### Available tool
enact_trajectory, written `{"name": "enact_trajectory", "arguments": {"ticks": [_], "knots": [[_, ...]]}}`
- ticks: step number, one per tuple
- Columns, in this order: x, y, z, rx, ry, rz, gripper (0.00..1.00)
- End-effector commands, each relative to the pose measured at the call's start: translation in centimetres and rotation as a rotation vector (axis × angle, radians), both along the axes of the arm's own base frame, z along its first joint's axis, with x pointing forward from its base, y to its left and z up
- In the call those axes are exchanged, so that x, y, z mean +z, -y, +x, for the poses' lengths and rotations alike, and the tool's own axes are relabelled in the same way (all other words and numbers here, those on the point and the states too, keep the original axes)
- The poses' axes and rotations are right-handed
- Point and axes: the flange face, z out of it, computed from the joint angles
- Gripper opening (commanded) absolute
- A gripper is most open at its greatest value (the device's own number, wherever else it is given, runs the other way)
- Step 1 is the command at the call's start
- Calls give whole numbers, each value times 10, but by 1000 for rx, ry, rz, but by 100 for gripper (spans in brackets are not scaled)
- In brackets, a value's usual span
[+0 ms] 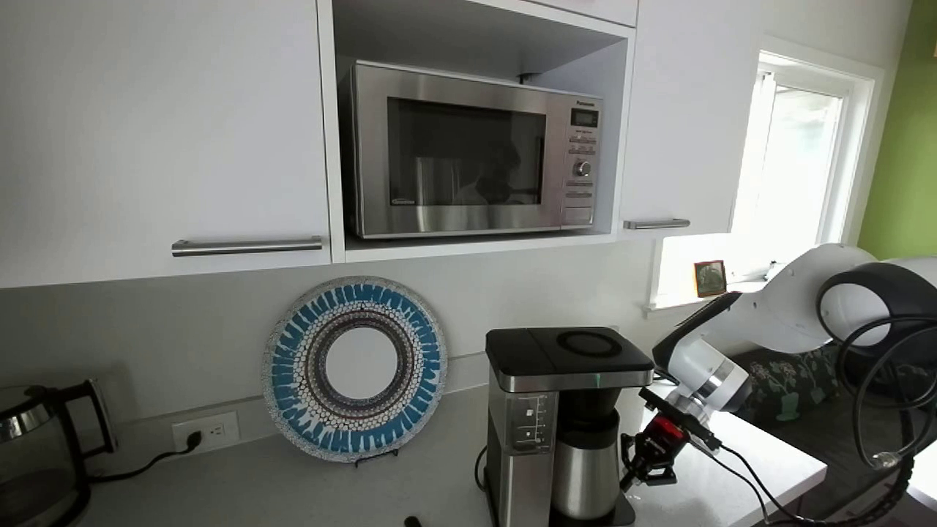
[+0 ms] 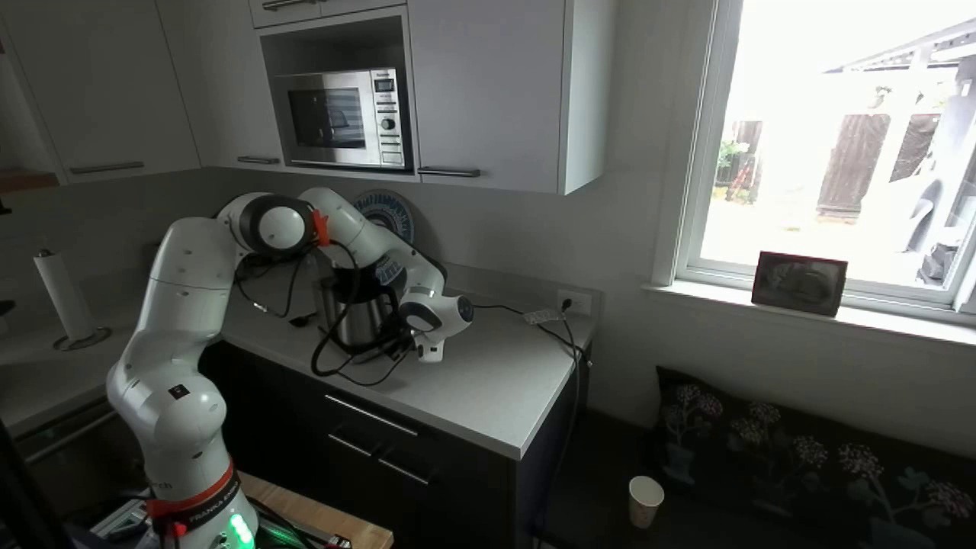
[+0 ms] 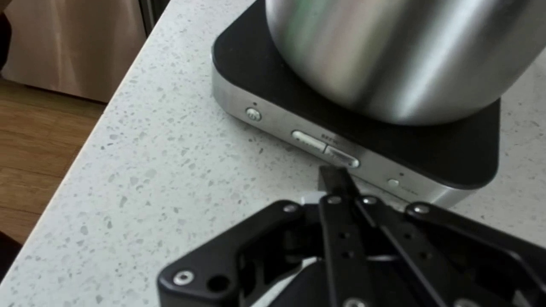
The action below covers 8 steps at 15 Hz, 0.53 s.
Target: Press the button on the coffee machine
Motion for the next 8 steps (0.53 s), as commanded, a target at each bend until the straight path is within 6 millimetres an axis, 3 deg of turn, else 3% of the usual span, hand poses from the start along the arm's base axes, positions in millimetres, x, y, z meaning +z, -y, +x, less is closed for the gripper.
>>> {"name": "enact_trajectory", "arguments": {"ticks": [1,3,8], "knots": [[5,8,-3,56,4,-83,26],[10,14,-3,70,10,-123,32],[32,31,-4,140,48,-195,70]]}}
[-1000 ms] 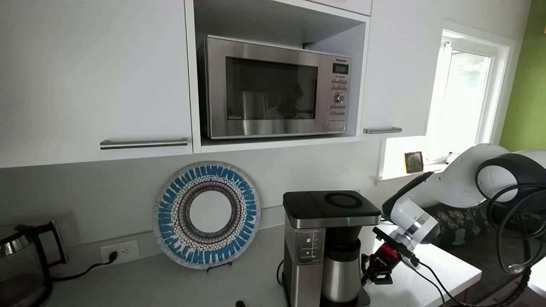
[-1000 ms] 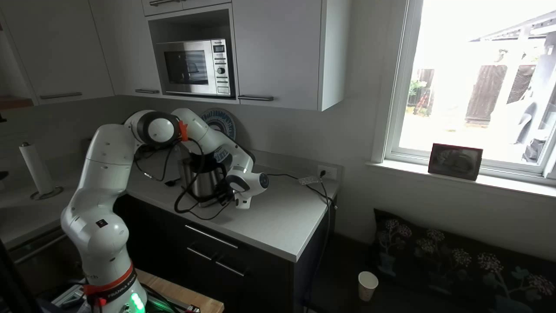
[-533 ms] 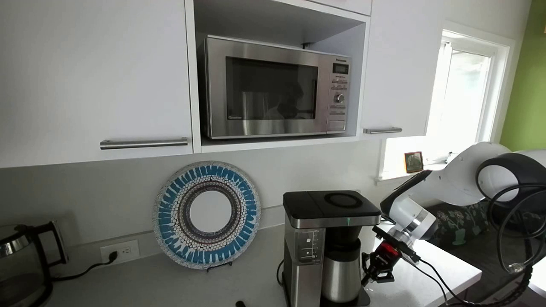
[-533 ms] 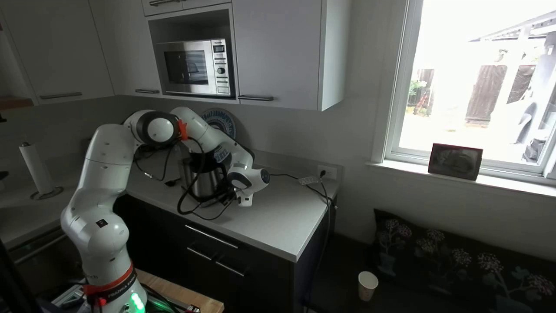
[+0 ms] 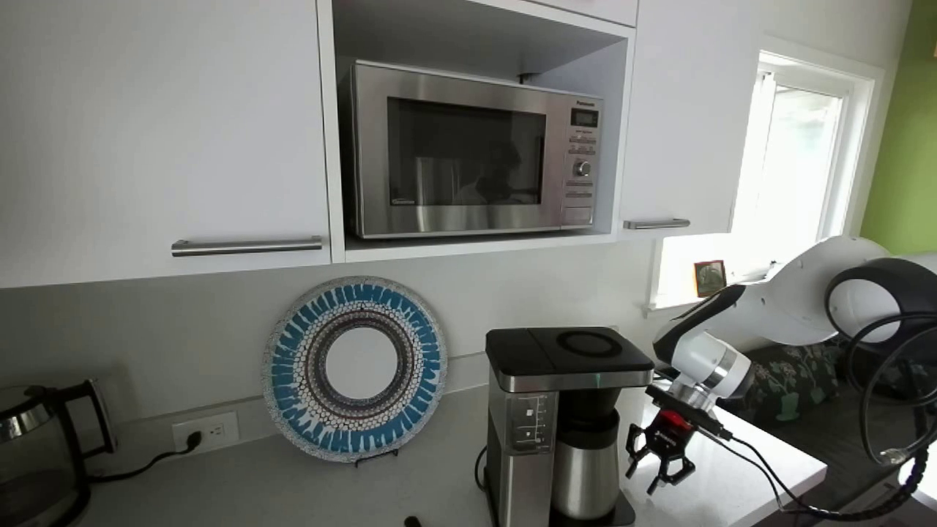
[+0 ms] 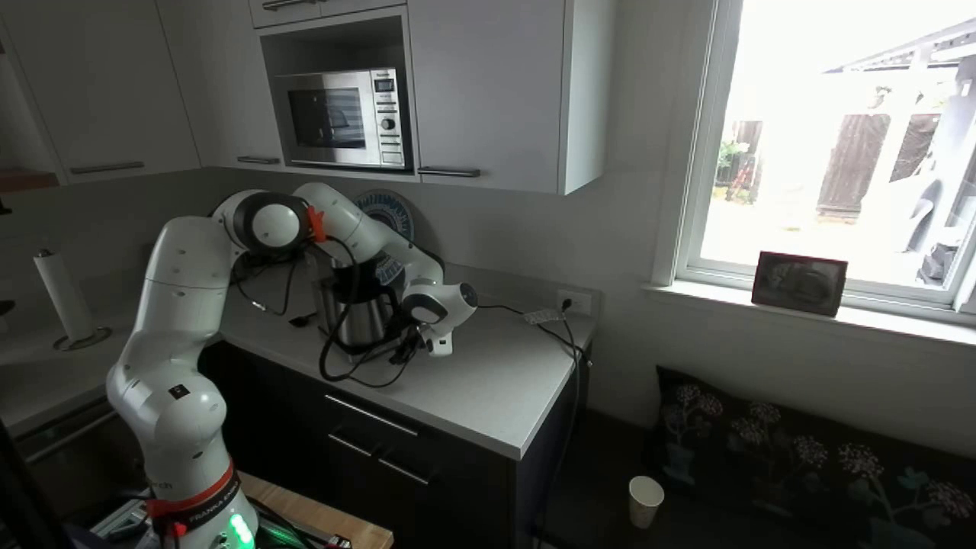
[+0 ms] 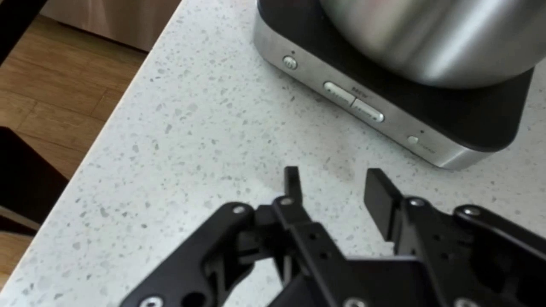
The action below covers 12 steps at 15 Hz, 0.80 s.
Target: Press the button on the coffee machine
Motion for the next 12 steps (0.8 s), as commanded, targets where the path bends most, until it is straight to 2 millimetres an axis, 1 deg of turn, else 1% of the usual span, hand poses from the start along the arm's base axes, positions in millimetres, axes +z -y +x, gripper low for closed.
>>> {"name": "enact_trajectory", "arguments": {"ticks": [1,4,7,12], "knots": [[22,13,-5,65,40,-69,78],[41,19,-8,125,81,-115,99],[64,22,-13,215,120,-177,100],[107,29,-21,382,155,-345,99]]}}
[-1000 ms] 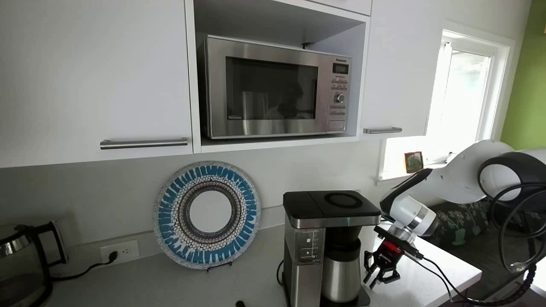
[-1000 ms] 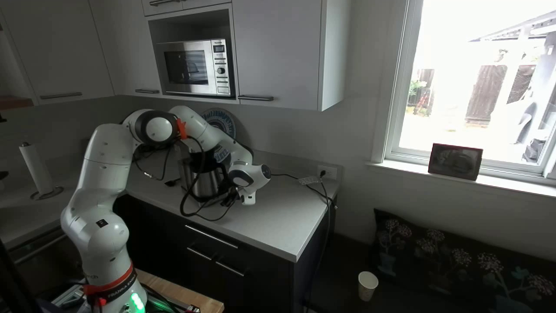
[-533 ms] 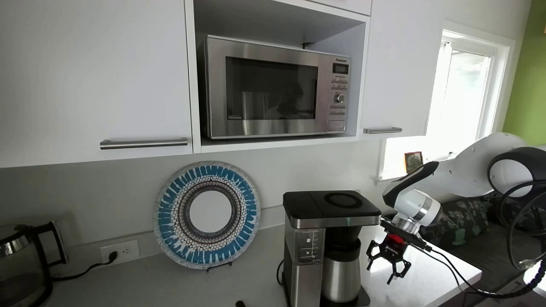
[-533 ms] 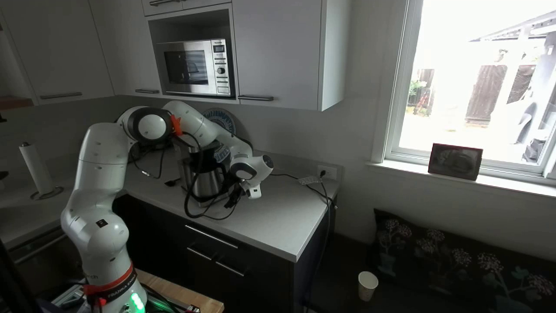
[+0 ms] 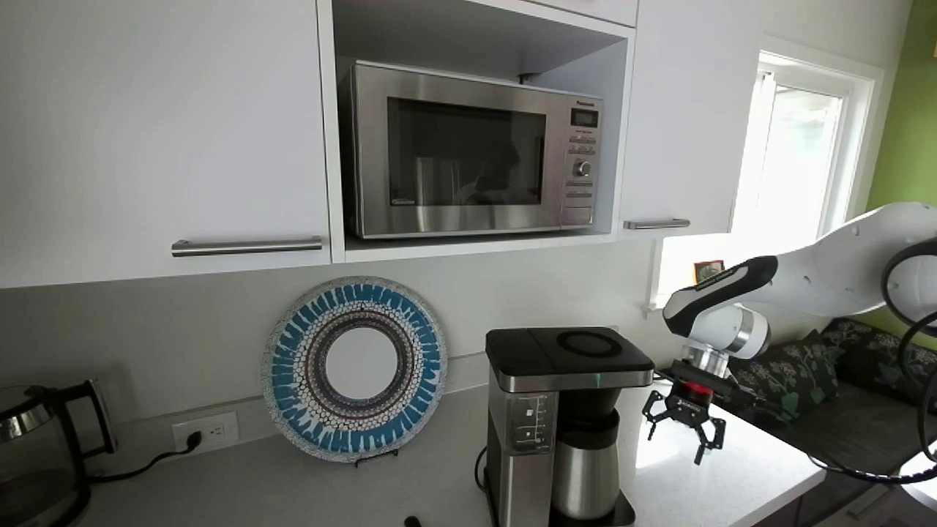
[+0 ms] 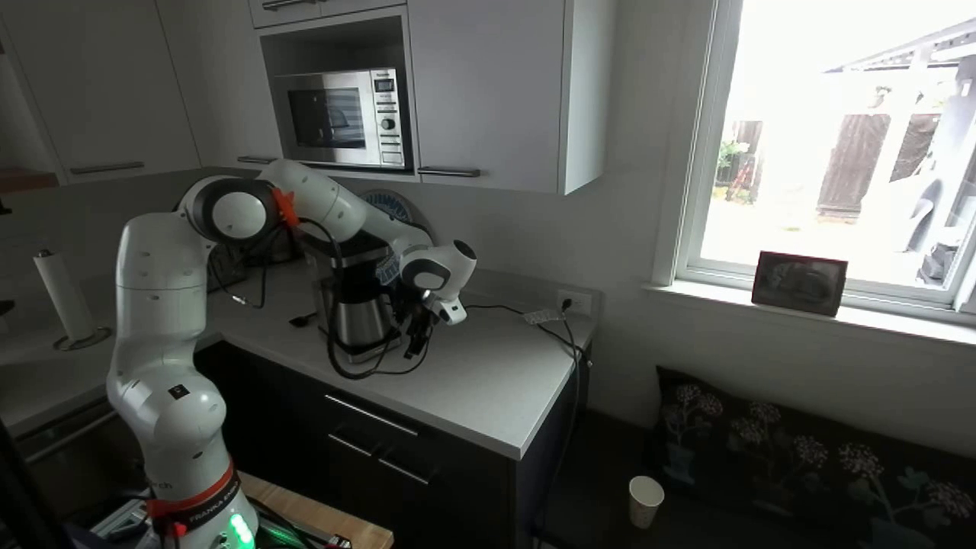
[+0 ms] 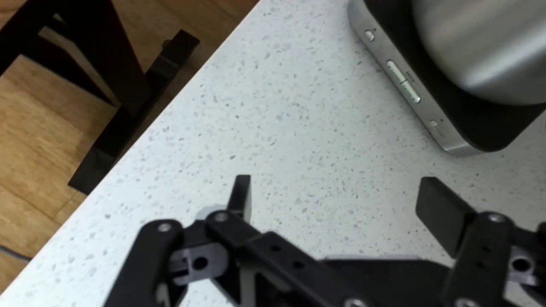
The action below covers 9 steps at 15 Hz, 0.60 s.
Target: Press the button on the coffee machine
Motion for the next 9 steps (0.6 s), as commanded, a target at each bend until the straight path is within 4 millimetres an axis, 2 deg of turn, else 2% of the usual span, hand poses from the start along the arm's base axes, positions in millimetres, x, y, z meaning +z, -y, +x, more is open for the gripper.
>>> {"name": "enact_trajectory", "arguments": {"ticks": [1,9], "knots": [[33,1,-13,108,46,-125,100],[110,-5,-33,323,202,-304,100]]}}
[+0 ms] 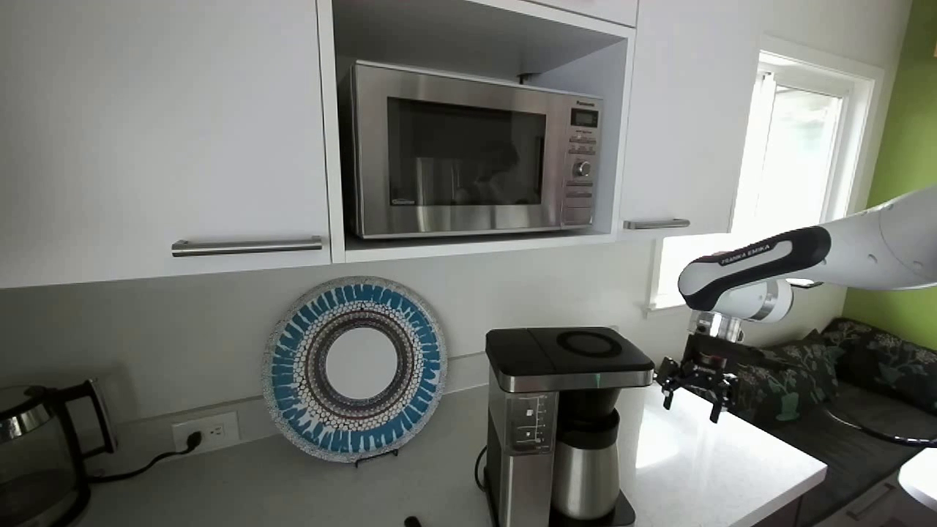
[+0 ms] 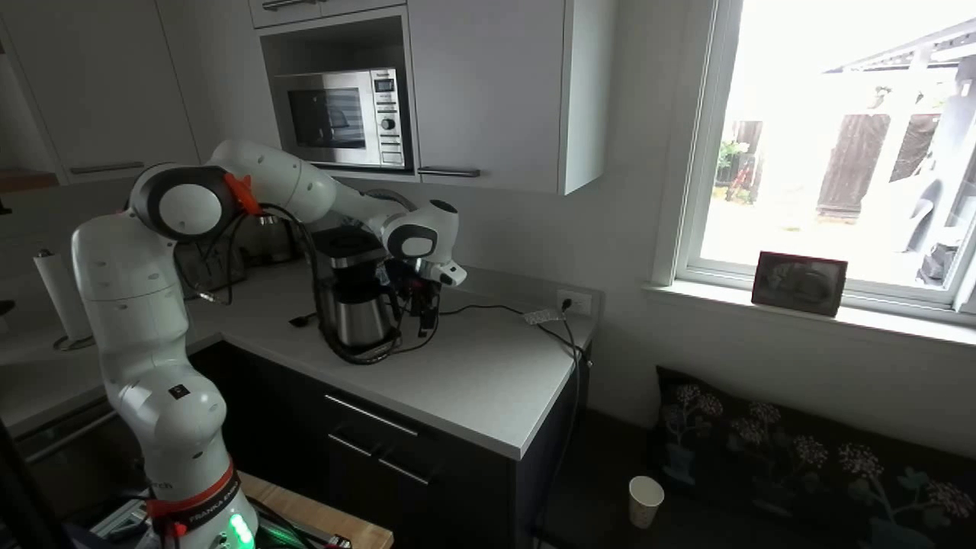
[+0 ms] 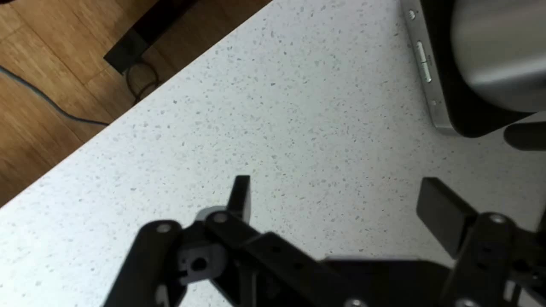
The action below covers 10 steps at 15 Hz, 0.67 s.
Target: Press the button on the coffee machine
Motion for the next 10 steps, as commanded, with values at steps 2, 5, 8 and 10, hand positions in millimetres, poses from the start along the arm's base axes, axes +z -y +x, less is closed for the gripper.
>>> {"name": "enact_trajectory", "arguments": {"ticks": [2,5,8,10], "knots": [[37,-11,-29,172,50,-119,100],[62,-15,-42,258,104,-191,100],[87,-20,-57,318,152,-249,100],[106,-24,-67,354,204,-272,100]]}}
